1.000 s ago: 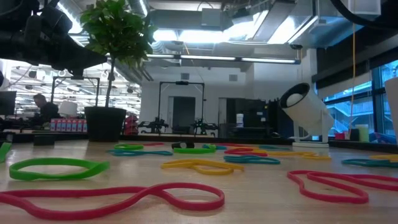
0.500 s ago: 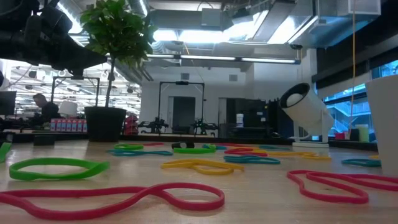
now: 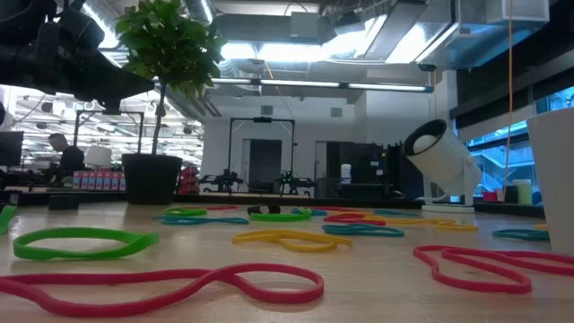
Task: Pick and place rubber bands into bin
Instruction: Put the green rubber band into the white bin
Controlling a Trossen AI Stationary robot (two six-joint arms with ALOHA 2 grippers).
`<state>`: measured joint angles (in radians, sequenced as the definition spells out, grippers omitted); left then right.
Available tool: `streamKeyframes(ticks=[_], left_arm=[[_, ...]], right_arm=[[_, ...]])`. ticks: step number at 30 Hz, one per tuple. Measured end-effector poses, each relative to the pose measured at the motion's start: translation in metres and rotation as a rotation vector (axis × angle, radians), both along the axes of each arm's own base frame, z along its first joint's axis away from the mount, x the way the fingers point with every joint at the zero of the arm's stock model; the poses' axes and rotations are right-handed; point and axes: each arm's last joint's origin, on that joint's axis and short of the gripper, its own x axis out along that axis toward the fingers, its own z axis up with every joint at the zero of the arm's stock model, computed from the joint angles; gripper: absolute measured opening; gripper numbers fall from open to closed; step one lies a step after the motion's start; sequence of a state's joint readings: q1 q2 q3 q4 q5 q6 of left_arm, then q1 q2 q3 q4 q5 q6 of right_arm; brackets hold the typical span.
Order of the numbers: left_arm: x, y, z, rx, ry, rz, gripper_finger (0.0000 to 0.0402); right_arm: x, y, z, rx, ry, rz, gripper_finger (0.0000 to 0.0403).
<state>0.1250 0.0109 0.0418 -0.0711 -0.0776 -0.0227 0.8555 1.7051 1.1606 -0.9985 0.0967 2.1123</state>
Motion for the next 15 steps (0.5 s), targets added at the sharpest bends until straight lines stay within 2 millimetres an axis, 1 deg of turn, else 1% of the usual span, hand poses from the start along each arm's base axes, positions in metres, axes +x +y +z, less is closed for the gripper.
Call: streamKeyframes(ticks=[10,15], left_arm=[[0.0000,0.0000,-0.0001,0.000,0.000,0.000,0.0004],[0.0000,0.0000,0.0000,0.000,0.000,0.000,0.0004]], right_arm=[[-0.0004,-0.0017,0.0001,-0.038,-0.003,0.101,0.0145],[-0.0016,-0.0032,0.0001,-0.054,0.011,0.110,0.0145]])
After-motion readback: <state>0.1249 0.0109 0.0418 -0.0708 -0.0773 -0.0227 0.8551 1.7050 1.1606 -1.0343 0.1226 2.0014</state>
